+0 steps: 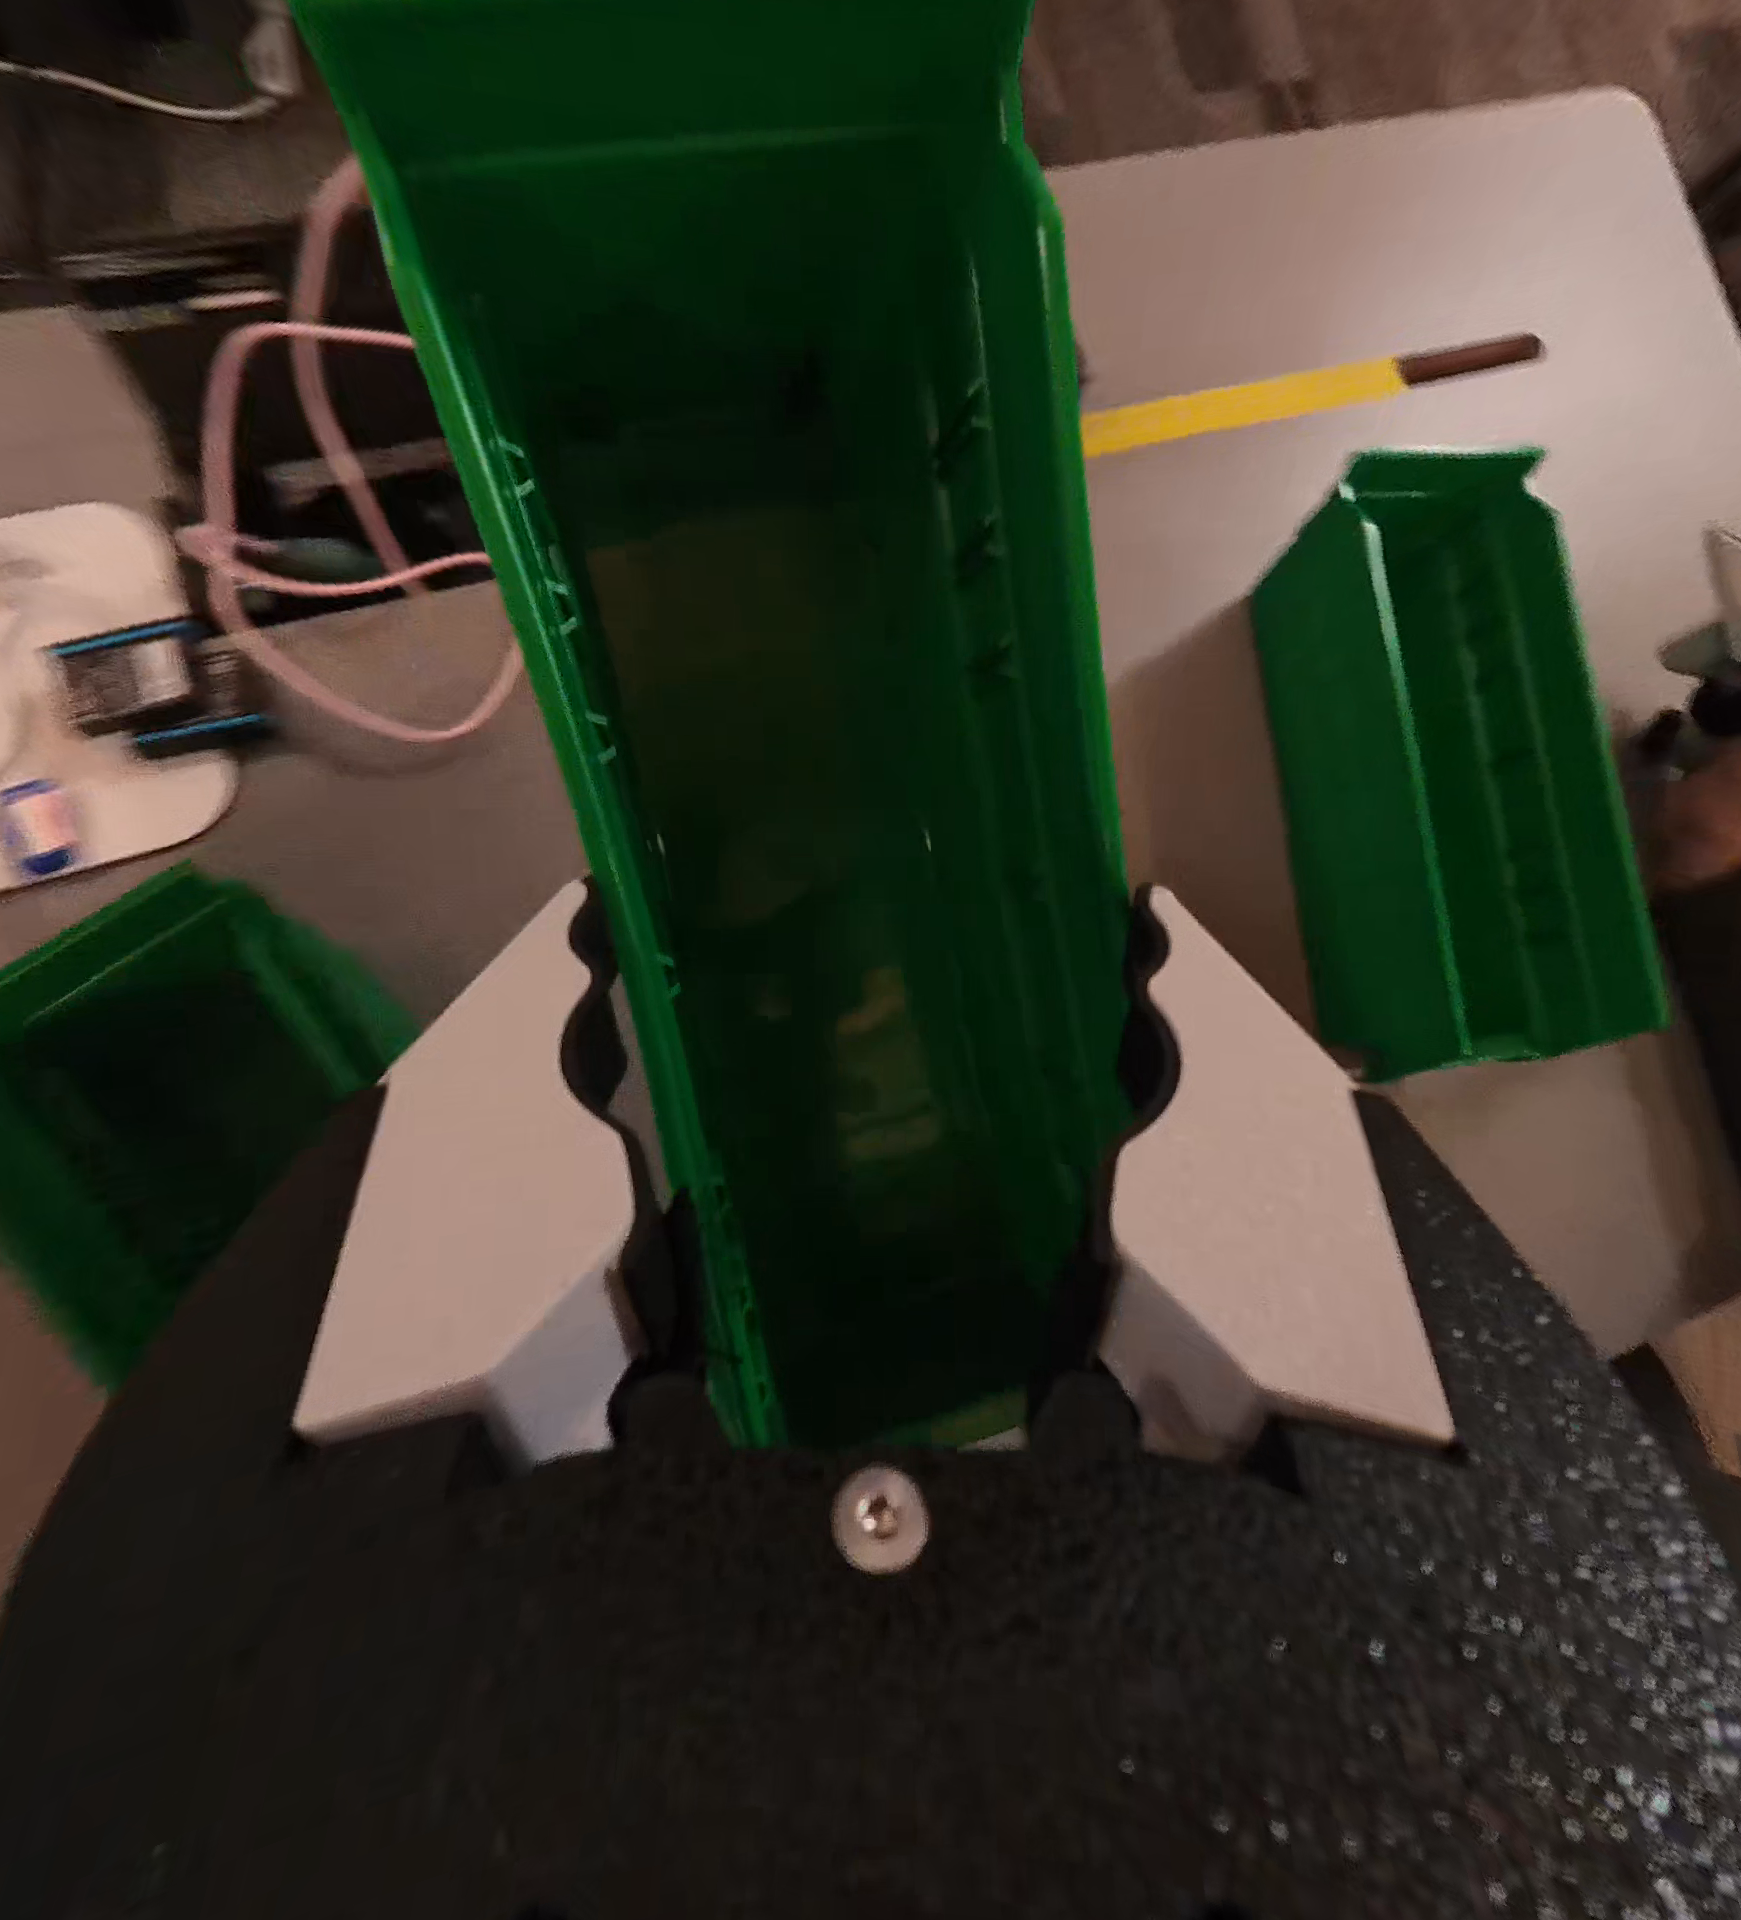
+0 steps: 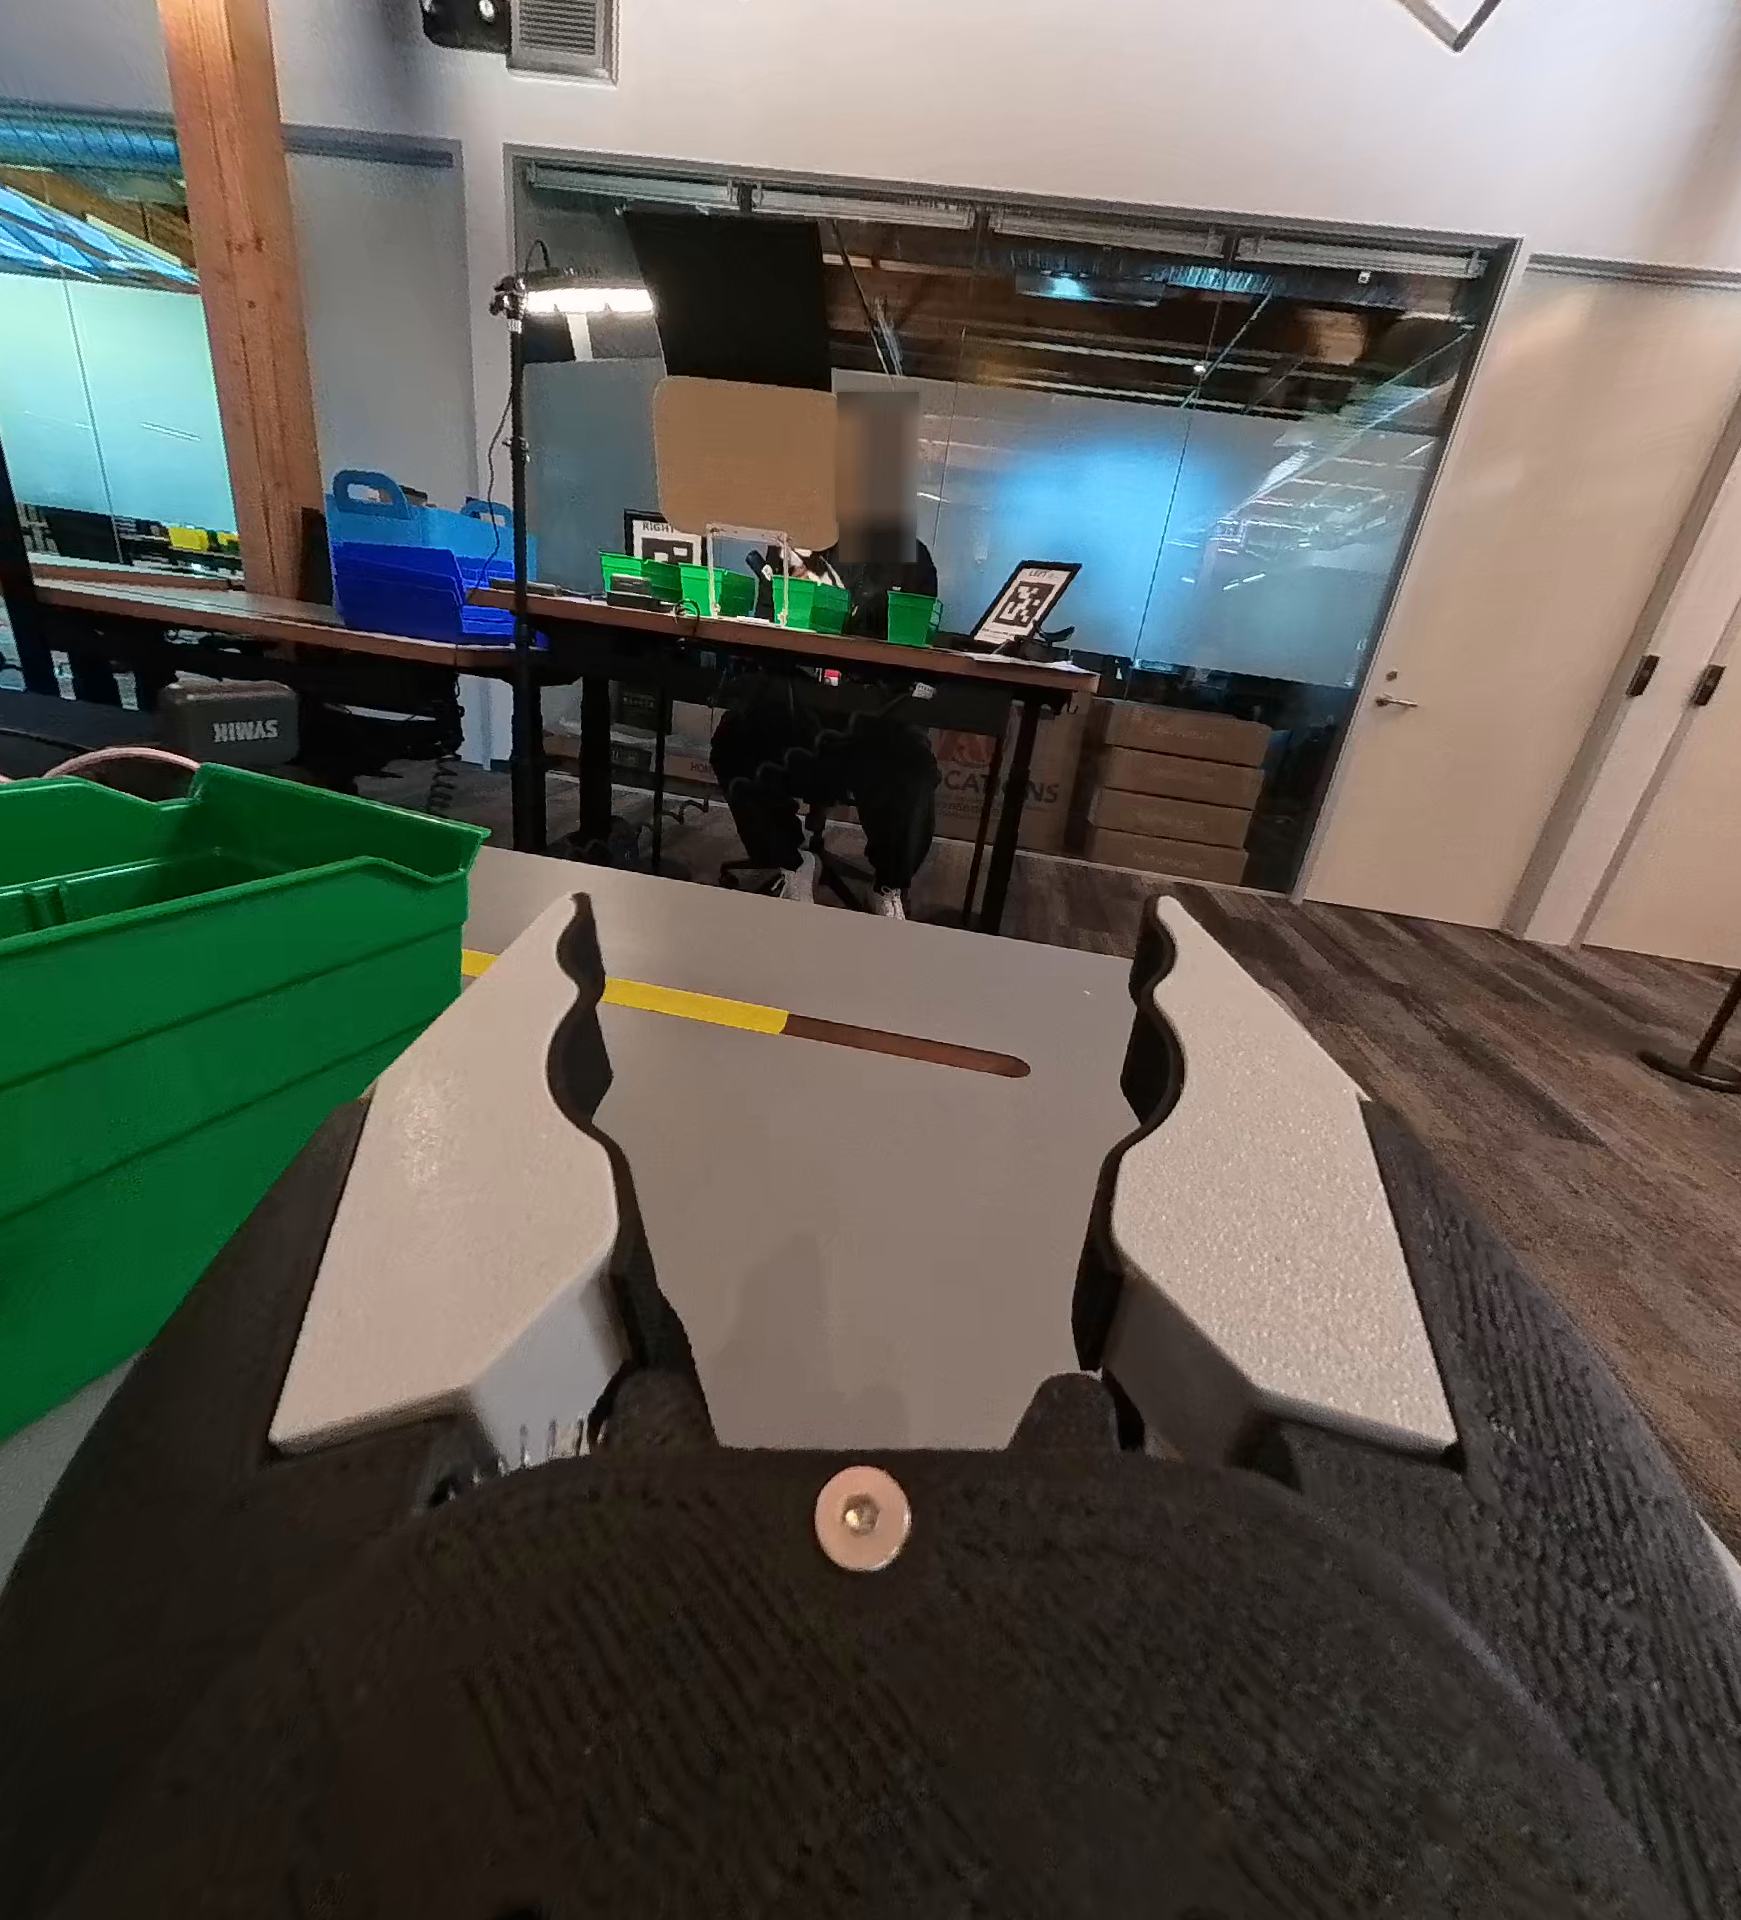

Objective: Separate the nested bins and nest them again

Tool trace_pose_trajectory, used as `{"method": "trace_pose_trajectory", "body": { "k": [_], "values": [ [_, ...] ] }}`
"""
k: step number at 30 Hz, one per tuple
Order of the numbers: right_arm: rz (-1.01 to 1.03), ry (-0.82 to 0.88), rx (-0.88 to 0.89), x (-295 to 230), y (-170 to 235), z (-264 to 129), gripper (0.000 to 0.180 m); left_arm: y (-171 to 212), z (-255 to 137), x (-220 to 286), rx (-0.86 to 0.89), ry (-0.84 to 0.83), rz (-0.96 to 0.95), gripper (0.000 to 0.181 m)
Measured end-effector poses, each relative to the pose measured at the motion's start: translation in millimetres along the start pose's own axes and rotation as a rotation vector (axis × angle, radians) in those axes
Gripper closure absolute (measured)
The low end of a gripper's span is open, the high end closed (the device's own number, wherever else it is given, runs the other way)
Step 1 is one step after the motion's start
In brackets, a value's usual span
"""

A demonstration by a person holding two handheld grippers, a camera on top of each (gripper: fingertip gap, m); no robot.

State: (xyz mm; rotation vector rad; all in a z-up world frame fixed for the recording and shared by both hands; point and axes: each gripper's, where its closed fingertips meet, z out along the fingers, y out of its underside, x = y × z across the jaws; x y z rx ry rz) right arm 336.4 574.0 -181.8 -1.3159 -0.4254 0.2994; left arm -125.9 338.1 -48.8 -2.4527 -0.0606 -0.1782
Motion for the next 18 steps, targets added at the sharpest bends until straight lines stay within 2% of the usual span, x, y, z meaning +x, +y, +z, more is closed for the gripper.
{"method": "trace_pose_trajectory", "body": {
  "k": [5, 10, 15, 18],
  "values": [
    [-0.002, 0.014, 0.008, 2.3, -1.4, -0.4, 0.078, 6.1, 78.6, 61.7, -0.053, 0.122, 0.037, 0.085],
    [0.000, 0.010, 0.006, 1.6, -0.7, 0.3, 0.078, 33.3, 152.5, 100.9, -0.174, 0.189, -0.024, 0.083],
    [-0.005, -0.001, 0.001, -0.7, 0.2, 0.8, 0.078, 50.6, 203.5, 112.3, -0.194, 0.111, -0.053, 0.082],
    [-0.007, -0.006, -0.002, -1.8, 0.7, 1.3, 0.078, 46.8, 210.4, 115.4, -0.158, 0.054, -0.065, 0.081]
  ]
}}
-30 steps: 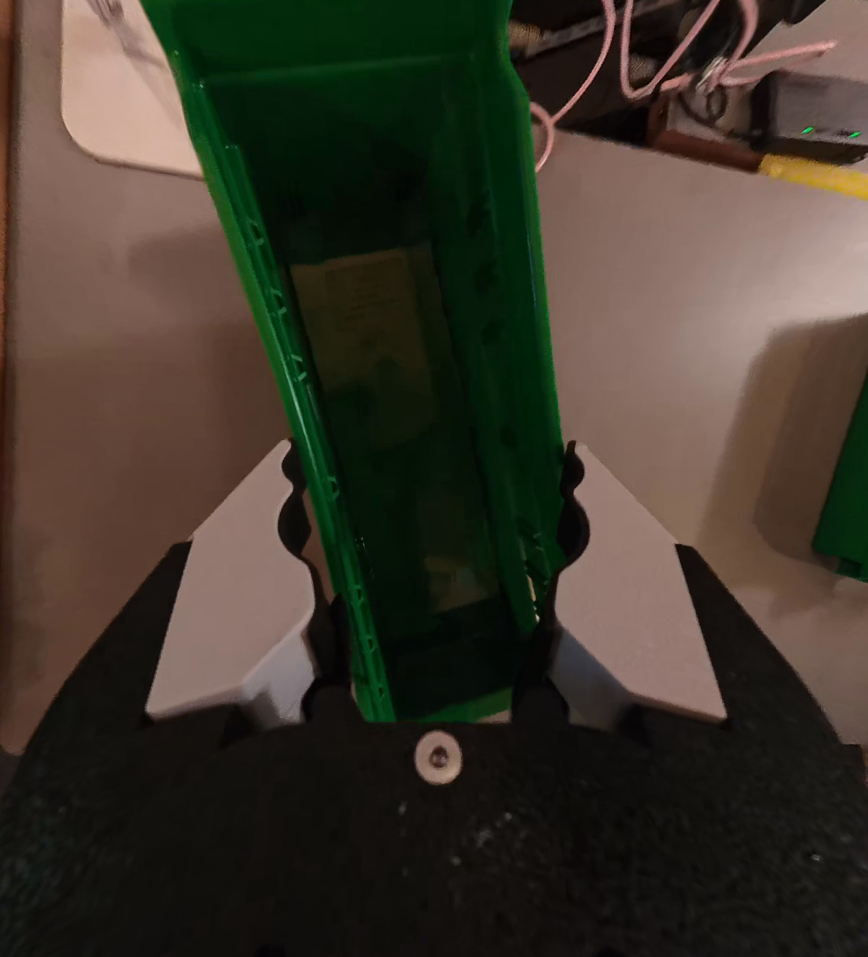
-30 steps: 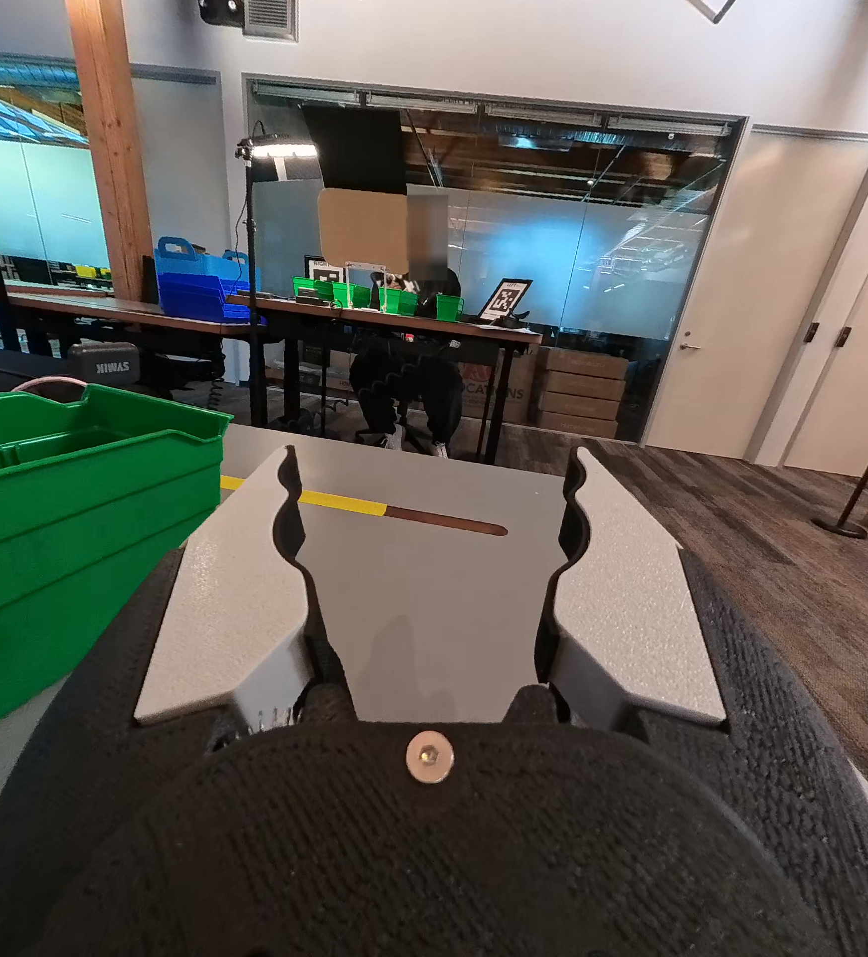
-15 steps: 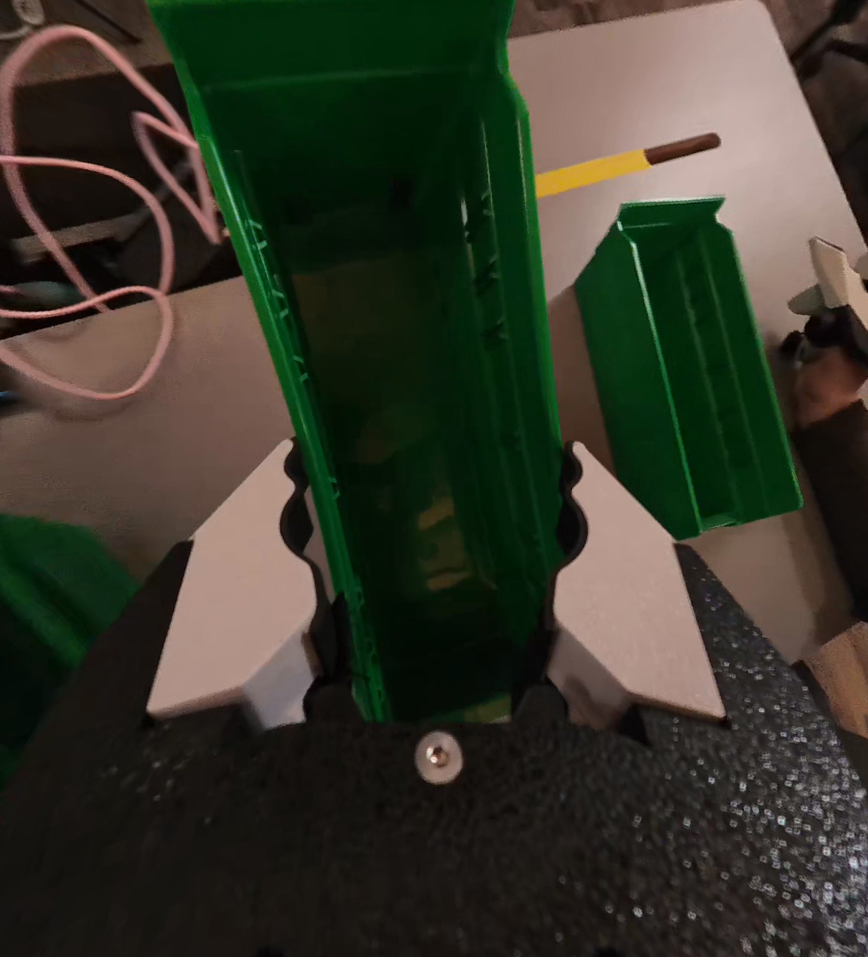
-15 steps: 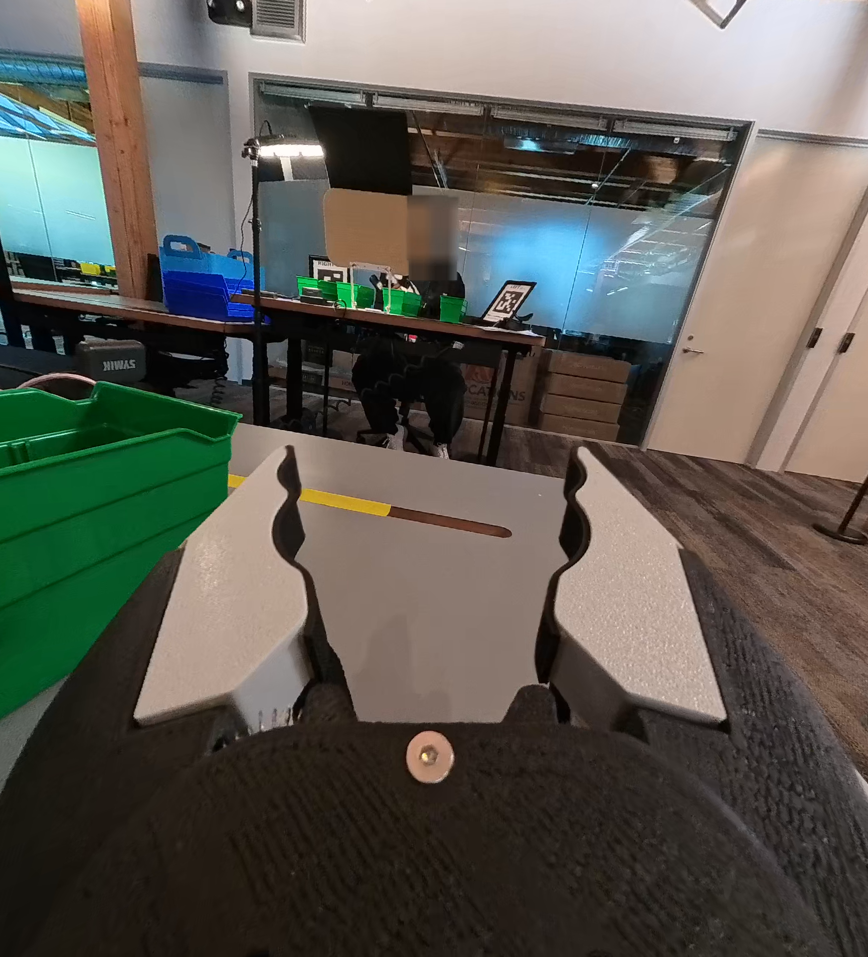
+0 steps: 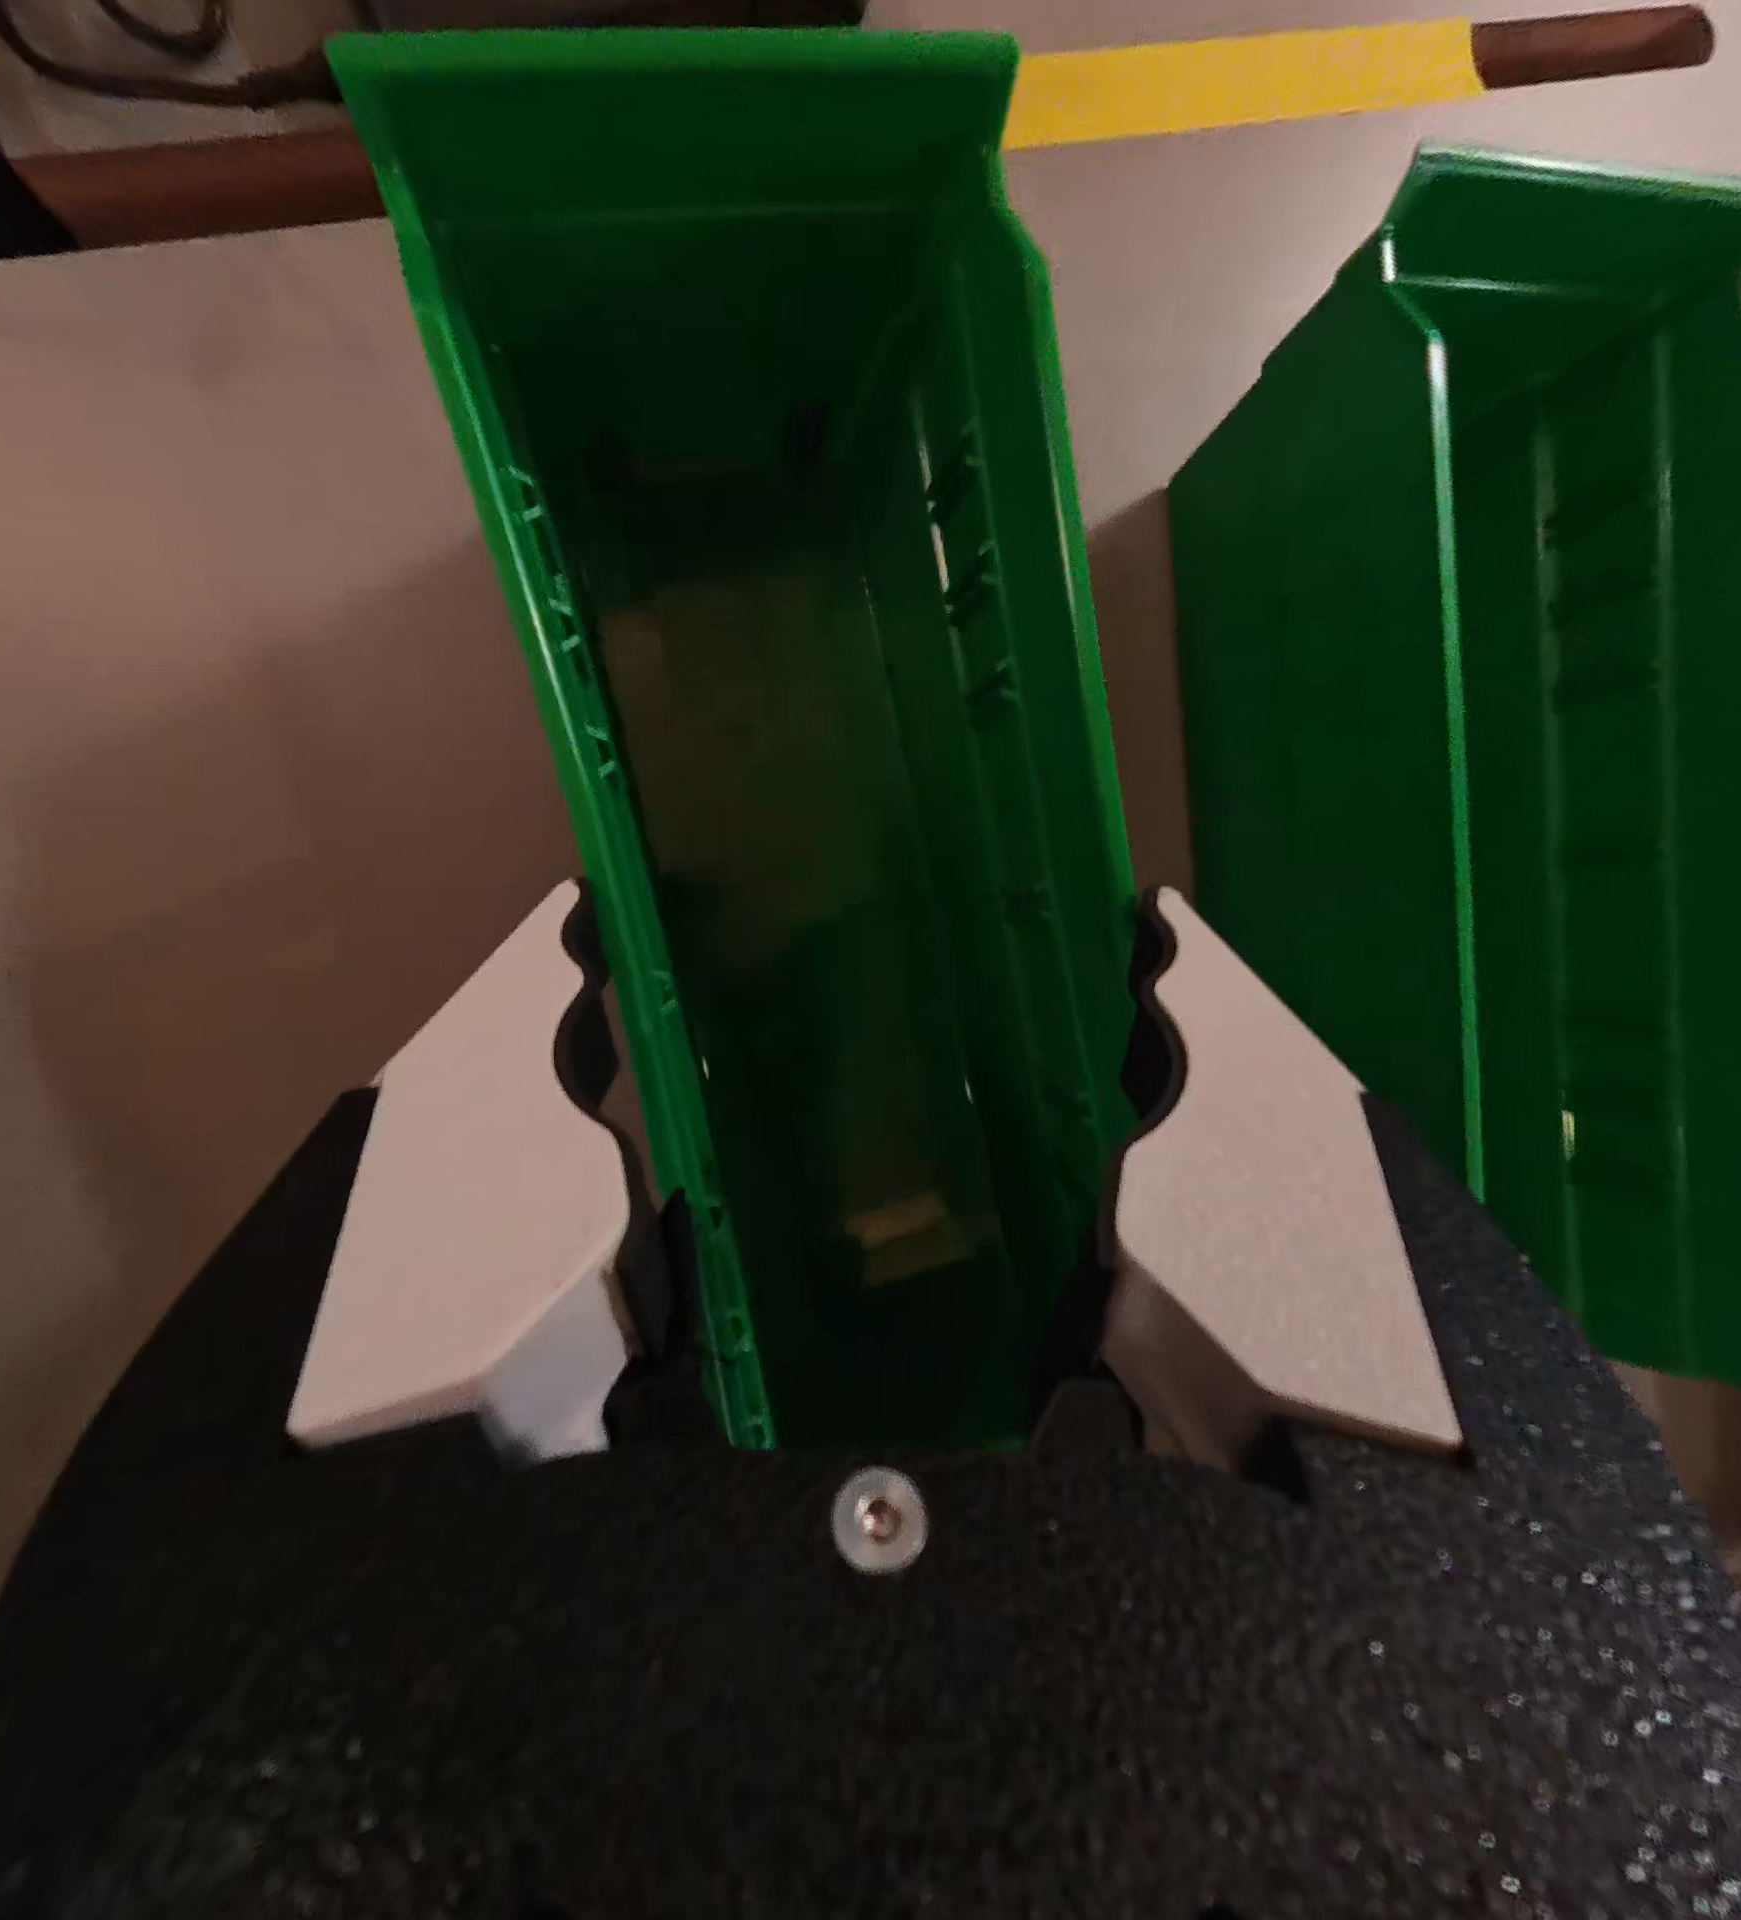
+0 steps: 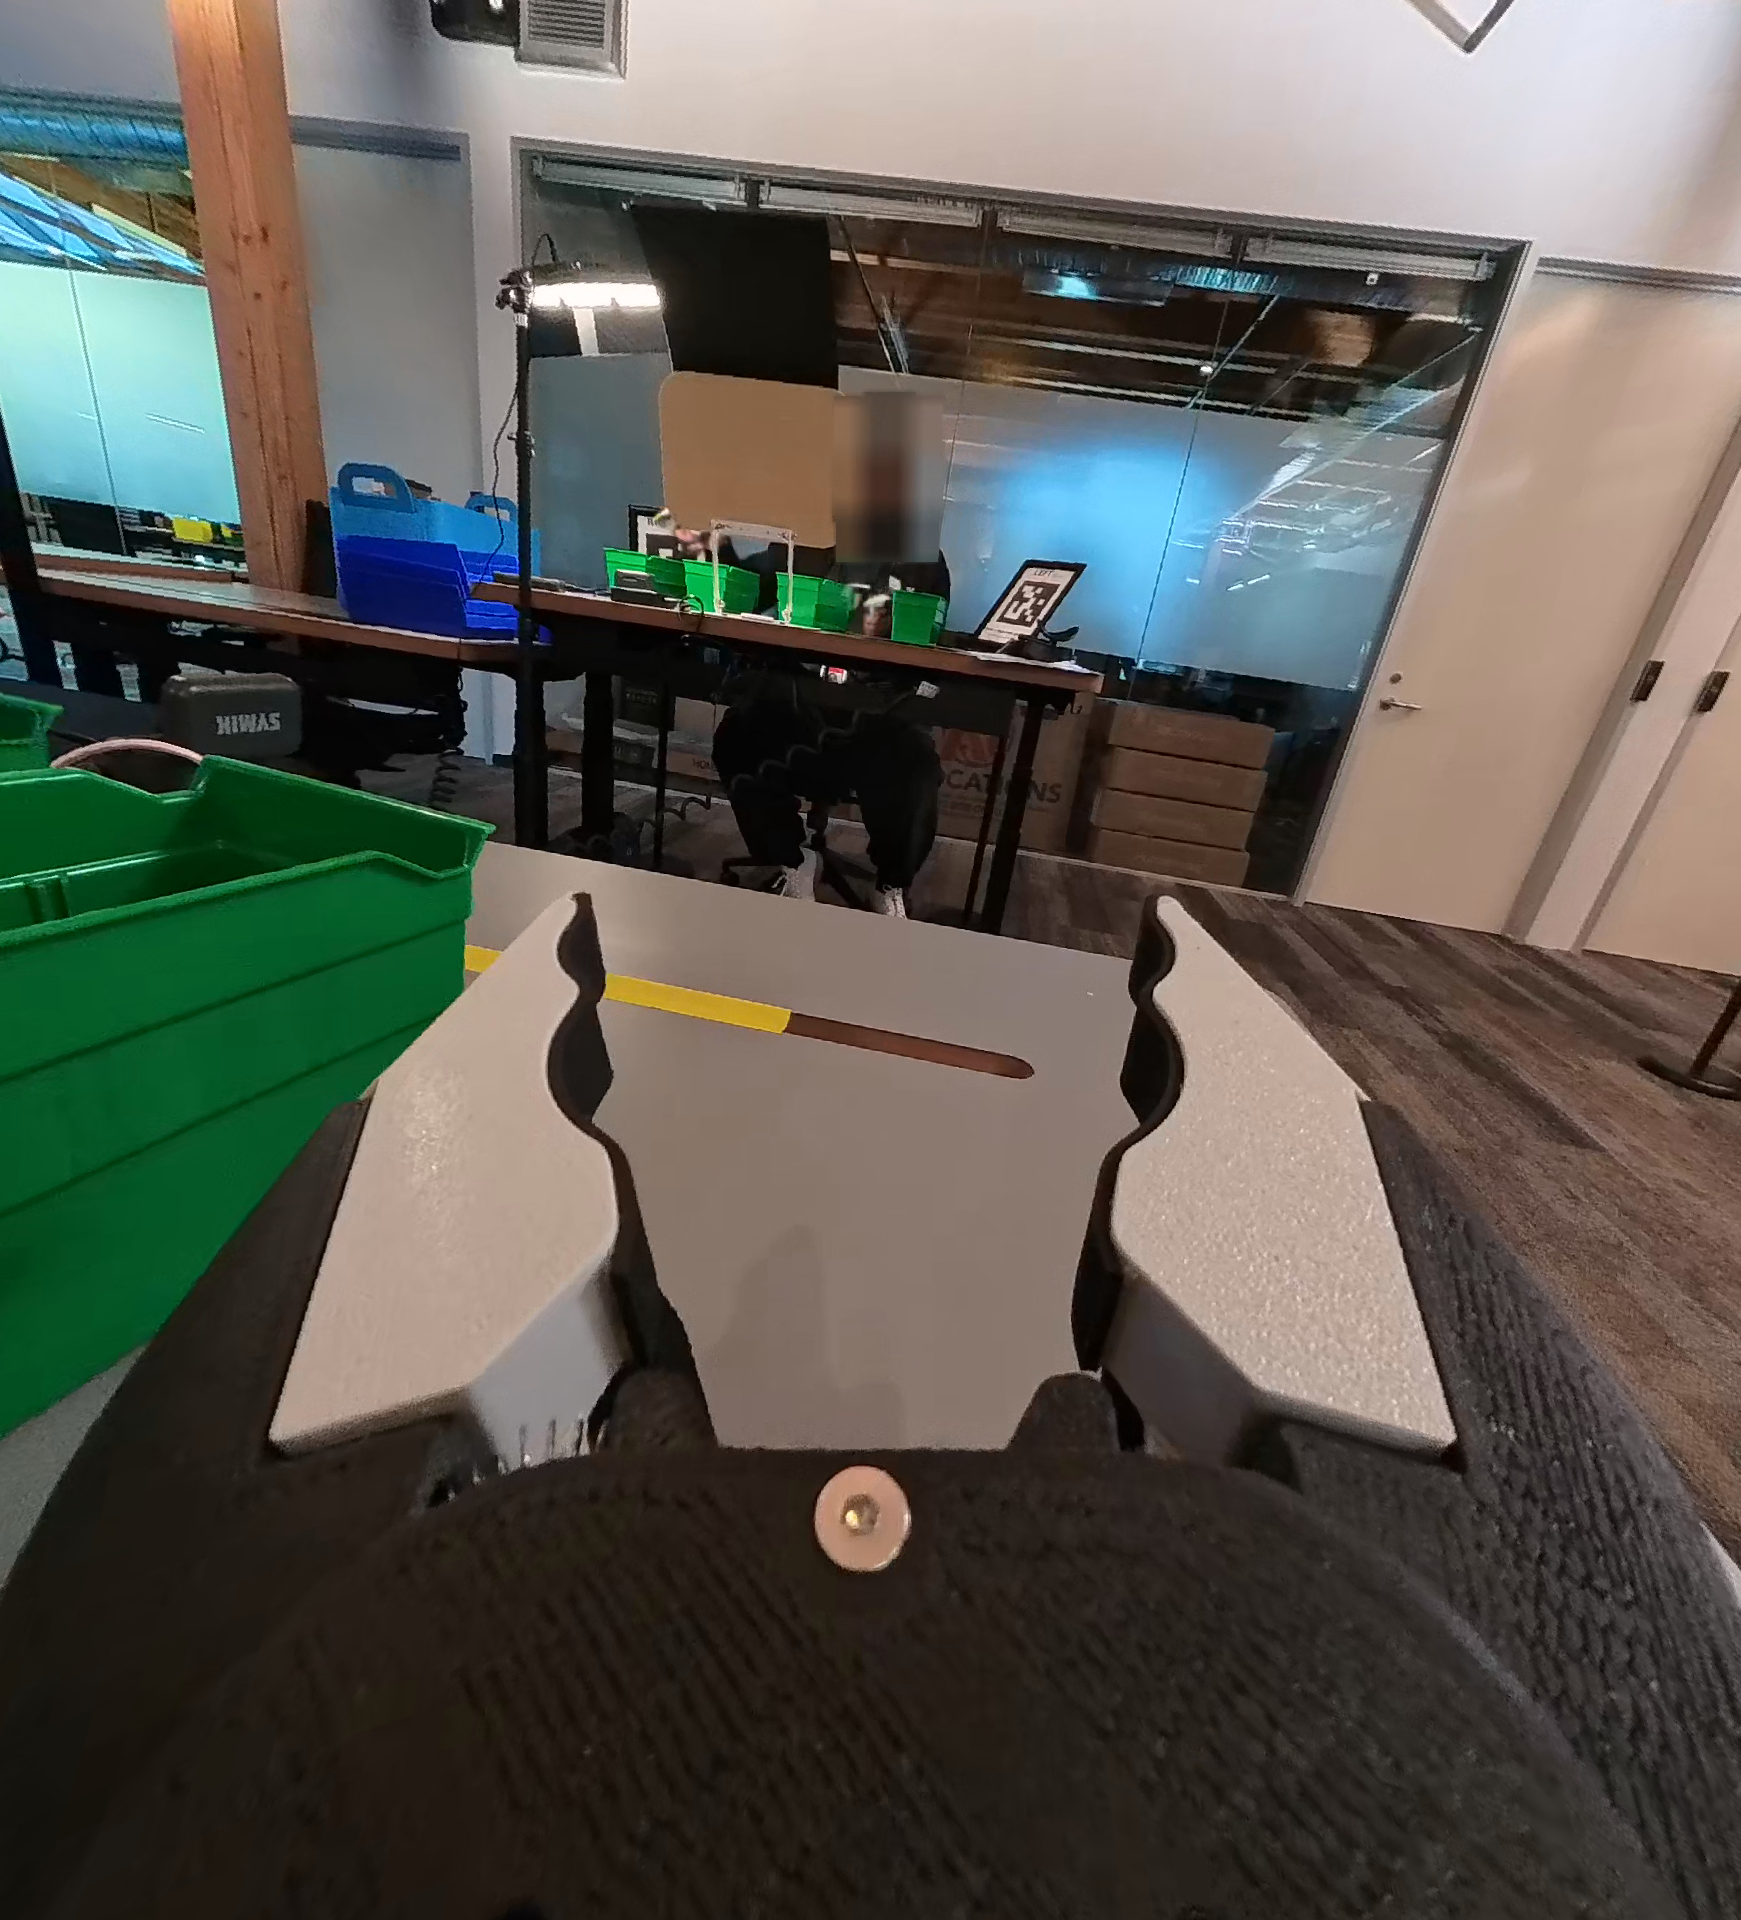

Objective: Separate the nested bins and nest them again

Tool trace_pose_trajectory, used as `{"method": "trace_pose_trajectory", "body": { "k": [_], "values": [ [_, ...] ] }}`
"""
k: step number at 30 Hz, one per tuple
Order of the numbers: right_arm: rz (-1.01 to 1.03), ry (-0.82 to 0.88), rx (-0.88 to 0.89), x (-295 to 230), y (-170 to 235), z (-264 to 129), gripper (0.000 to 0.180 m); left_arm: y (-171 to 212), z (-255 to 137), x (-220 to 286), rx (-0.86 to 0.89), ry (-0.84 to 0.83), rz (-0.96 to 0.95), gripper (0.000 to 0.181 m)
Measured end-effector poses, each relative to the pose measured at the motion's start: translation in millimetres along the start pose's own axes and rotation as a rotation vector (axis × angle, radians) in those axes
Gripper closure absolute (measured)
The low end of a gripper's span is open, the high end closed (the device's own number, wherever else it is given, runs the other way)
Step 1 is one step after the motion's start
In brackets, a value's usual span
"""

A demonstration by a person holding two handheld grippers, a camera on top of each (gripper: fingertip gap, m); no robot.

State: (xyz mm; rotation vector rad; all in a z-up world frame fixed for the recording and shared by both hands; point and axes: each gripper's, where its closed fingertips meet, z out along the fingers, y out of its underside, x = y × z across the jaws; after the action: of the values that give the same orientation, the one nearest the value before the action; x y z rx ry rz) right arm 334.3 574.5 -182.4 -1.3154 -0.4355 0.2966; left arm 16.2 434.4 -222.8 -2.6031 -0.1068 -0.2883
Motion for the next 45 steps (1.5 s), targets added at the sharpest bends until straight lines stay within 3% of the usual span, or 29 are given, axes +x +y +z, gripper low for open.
{"method": "trace_pose_trajectory", "body": {
  "k": [5, 8, 12, 14, 17, 20, 23, 28, 30, 33, 40, 45],
  "values": [
    [-0.011, -0.008, -0.002, -2.7, 0.2, 0.7, 0.078, -0.3, 4.3, 5.6, 0.000, -0.043, 0.008, 0.072],
    [-0.007, -0.006, 0.004, -1.6, -0.5, 0.0, 0.078, -7.6, 1.1, 13.9, 0.081, 0.019, 0.039, 0.060],
    [0.044, 0.027, 0.014, 8.7, -1.2, -1.9, 0.076, -17.7, -35.1, 15.6, 0.228, 0.063, 0.100, 0.034],
    [0.062, 0.033, 0.016, 11.2, -1.2, -2.5, 0.076, -20.5, -67.4, 10.3, 0.292, 0.082, 0.126, 0.030],
    [0.051, 0.029, 0.013, 9.3, -1.1, -2.2, 0.076, -18.5, -117.7, -22.3, 0.374, 0.006, 0.175, 0.031],
    [0.028, 0.018, 0.008, 5.0, -0.9, -1.3, 0.076, 7.8, -147.6, -86.5, 0.299, -0.184, 0.217, 0.031],
    [0.016, 0.012, 0.004, 2.7, -0.6, -0.5, 0.076, 36.8, -180.6, -162.4, 0.232, -0.333, 0.097, 0.021],
    [0.019, 0.012, 0.004, 2.9, -0.5, -0.5, 0.076, 93.2, -212.7, -266.3, 0.093, -0.441, -0.232, 0.021],
    [0.022, 0.012, 0.005, 3.2, -0.6, -0.6, 0.076, 112.6, -215.4, -290.0, 0.030, -0.490, -0.261, 0.021],
    [0.024, 0.011, 0.004, 3.3, -0.4, -0.4, 0.076, 114.5, -205.0, -285.6, 0.072, -0.369, -0.309, 0.021],
    [0.022, 0.009, 0.004, 2.8, -0.5, -0.5, 0.076, 133.9, -179.9, -292.0, -0.031, -0.329, -0.388, 0.023],
    [0.025, 0.007, 0.003, 2.8, -0.3, -0.4, 0.076, 137.8, -174.7, -291.0, -0.069, -0.315, -0.389, 0.063]
  ]
}}
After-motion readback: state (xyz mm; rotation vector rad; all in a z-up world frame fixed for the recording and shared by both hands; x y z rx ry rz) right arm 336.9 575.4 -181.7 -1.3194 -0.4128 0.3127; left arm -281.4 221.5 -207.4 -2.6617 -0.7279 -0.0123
